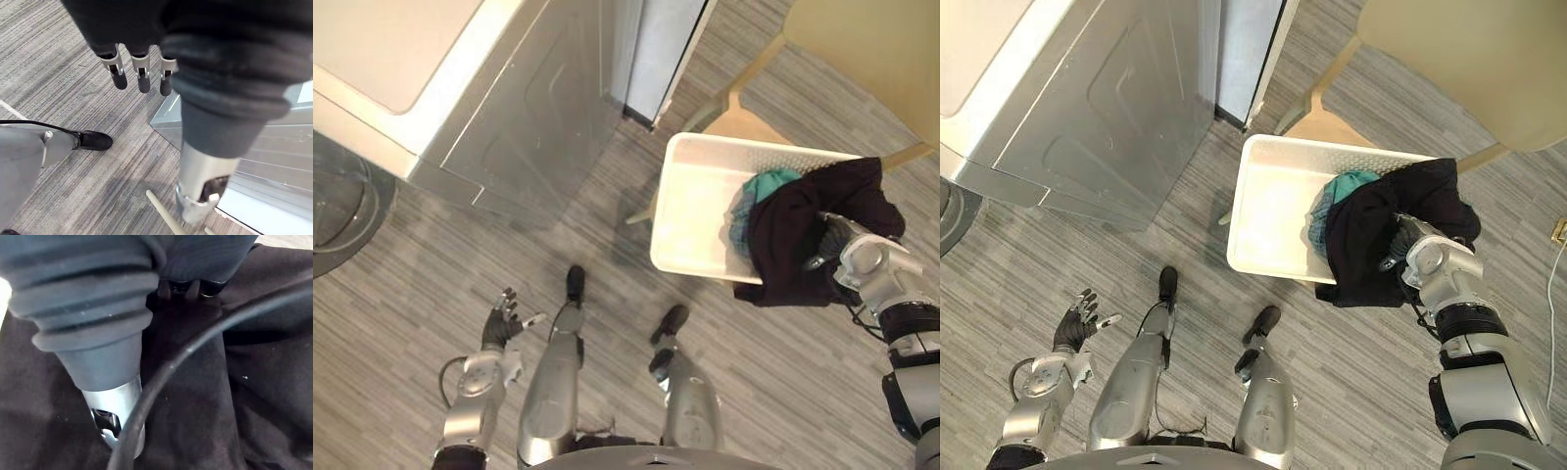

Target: Pick up the laundry basket with both hands and put the clothes into the washing machine.

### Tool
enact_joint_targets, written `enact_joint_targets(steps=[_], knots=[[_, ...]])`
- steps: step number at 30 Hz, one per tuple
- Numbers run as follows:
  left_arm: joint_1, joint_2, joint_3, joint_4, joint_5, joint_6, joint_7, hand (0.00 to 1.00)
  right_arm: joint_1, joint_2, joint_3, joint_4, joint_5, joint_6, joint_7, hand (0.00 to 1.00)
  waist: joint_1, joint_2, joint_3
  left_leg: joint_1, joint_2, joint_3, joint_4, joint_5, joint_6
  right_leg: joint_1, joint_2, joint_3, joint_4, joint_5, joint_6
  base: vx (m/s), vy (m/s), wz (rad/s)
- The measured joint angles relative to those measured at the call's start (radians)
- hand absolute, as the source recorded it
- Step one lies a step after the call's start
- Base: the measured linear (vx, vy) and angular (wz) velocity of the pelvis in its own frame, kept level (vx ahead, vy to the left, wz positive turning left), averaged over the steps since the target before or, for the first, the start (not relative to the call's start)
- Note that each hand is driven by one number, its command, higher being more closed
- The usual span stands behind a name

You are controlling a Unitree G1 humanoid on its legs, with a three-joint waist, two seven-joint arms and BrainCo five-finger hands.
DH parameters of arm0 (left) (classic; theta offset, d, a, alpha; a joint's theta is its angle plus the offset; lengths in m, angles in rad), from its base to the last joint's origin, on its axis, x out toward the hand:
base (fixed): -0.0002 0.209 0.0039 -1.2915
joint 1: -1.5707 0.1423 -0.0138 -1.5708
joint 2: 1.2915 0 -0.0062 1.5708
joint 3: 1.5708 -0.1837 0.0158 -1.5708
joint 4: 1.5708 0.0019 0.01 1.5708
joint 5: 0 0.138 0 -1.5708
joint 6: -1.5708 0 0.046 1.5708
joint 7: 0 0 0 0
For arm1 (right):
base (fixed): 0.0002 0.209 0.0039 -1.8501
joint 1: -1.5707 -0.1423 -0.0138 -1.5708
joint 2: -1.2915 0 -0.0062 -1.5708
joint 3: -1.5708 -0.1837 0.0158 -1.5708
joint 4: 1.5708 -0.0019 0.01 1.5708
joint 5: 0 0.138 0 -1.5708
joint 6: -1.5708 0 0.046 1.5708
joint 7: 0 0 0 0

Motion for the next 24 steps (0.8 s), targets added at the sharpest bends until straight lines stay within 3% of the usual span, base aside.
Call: enact_joint_targets(steps=[12, 20, 24], knots=[[-0.033, -0.004, 0.001, 0.052, 0.000, -0.008, 0.055, 0.00, -0.024, 0.114, -0.001, 0.047, -0.162, 0.045, -0.056, 1.00, 0.010, 0.013, 0.021, -0.046, -0.011, -0.024, 0.001, 0.008, 0.006, -0.036, -0.008, -0.011, 0.013, -0.008, 0.007, 0.04, -0.033, 0.05], [-0.046, -0.007, 0.018, 0.045, 0.000, -0.009, 0.064, 0.00, -0.021, 0.146, -0.024, 0.046, -0.160, 0.046, -0.081, 1.00, 0.005, 0.013, 0.021, -0.026, -0.015, -0.027, 0.001, 0.008, 0.006, -0.025, -0.018, -0.017, 0.038, -0.020, 0.007, 0.00, -0.013, 0.02], [-0.044, -0.022, 0.048, 0.035, 0.001, -0.009, 0.065, 0.00, 0.017, 0.161, -0.122, -0.011, -0.129, 0.051, -0.108, 1.00, 0.003, 0.012, 0.021, 0.023, -0.015, -0.015, 0.000, 0.003, 0.003, 0.018, -0.020, -0.008, 0.041, -0.024, 0.007, -0.03, -0.033, -0.06]])
